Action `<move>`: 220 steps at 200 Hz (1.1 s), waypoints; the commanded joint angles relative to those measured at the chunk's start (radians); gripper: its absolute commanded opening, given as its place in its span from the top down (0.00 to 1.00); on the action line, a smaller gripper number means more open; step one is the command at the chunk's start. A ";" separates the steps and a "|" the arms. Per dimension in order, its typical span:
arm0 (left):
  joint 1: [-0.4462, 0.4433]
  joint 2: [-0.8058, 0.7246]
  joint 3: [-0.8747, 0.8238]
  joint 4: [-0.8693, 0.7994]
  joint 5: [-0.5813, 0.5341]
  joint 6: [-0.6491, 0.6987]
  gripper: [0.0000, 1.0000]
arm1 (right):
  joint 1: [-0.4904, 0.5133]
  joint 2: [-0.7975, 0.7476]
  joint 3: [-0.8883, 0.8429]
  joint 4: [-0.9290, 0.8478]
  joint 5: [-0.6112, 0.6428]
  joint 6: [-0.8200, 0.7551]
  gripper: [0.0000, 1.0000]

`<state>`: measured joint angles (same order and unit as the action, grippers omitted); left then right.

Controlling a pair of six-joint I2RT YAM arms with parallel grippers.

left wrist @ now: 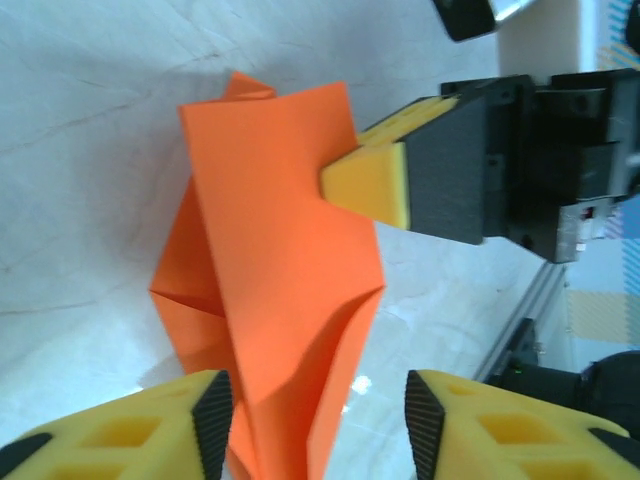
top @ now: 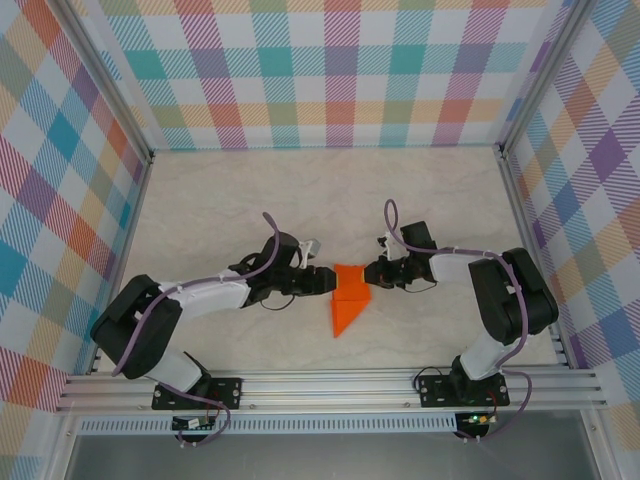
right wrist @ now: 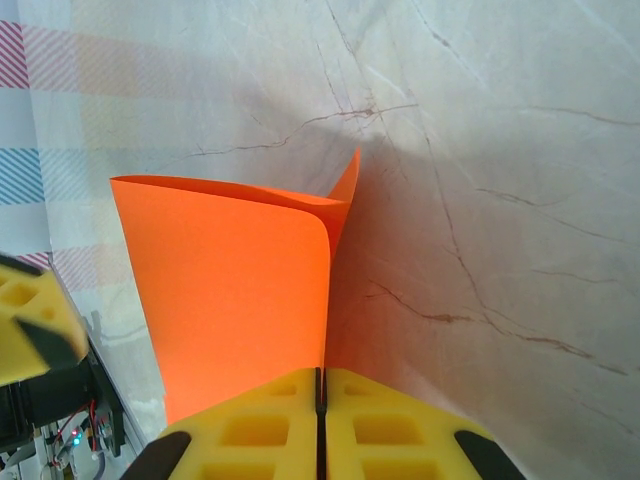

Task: Fold a paper plane with a square sheet of paper (fold left side to right side)
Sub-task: Fold the wing for the fifth time at the center of the table.

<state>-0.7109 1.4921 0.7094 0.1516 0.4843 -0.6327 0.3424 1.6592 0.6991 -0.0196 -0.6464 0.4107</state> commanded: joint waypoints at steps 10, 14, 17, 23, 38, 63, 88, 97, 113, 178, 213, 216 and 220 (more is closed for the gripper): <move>-0.104 -0.044 0.007 0.023 0.048 -0.019 0.58 | 0.011 -0.013 0.007 -0.013 -0.003 0.004 0.92; -0.115 -0.038 0.010 0.028 0.046 -0.023 0.59 | 0.010 -0.013 0.007 -0.014 -0.004 0.005 0.92; -0.123 -0.032 0.014 0.031 0.044 -0.027 0.60 | 0.012 -0.013 0.007 -0.013 -0.004 0.004 0.92; -0.135 -0.020 0.019 0.034 0.034 -0.032 0.61 | 0.012 -0.014 0.008 -0.015 -0.003 0.002 0.92; -0.148 0.015 0.024 0.034 0.006 -0.034 0.63 | 0.014 -0.013 0.007 -0.019 0.003 0.001 0.92; -0.147 0.074 0.028 0.025 -0.044 -0.036 0.68 | 0.015 -0.018 0.008 -0.026 0.007 0.004 0.91; -0.147 0.108 0.026 0.013 -0.084 -0.030 0.72 | 0.018 -0.023 0.016 -0.051 0.022 0.005 0.91; -0.148 0.119 0.026 0.014 -0.086 -0.030 0.73 | 0.018 -0.024 0.019 -0.058 0.025 0.003 0.90; -0.147 0.130 0.021 0.008 -0.104 -0.025 0.74 | 0.020 -0.026 0.023 -0.067 0.027 0.003 0.89; -0.144 0.164 -0.003 -0.002 -0.147 -0.010 0.78 | 0.020 -0.041 0.035 -0.090 -0.016 0.037 0.75; -0.142 0.164 -0.018 0.015 -0.154 -0.007 0.81 | 0.021 -0.032 0.045 -0.071 -0.067 0.069 0.67; -0.140 0.163 -0.020 0.017 -0.153 -0.007 0.82 | 0.021 -0.030 0.046 -0.073 -0.068 0.071 0.66; -0.139 0.162 -0.022 0.019 -0.151 -0.006 0.82 | 0.023 -0.026 0.049 -0.072 -0.068 0.071 0.65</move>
<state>-0.8551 1.6558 0.7090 0.1596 0.3458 -0.6609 0.3557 1.6409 0.7151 -0.0849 -0.6590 0.4625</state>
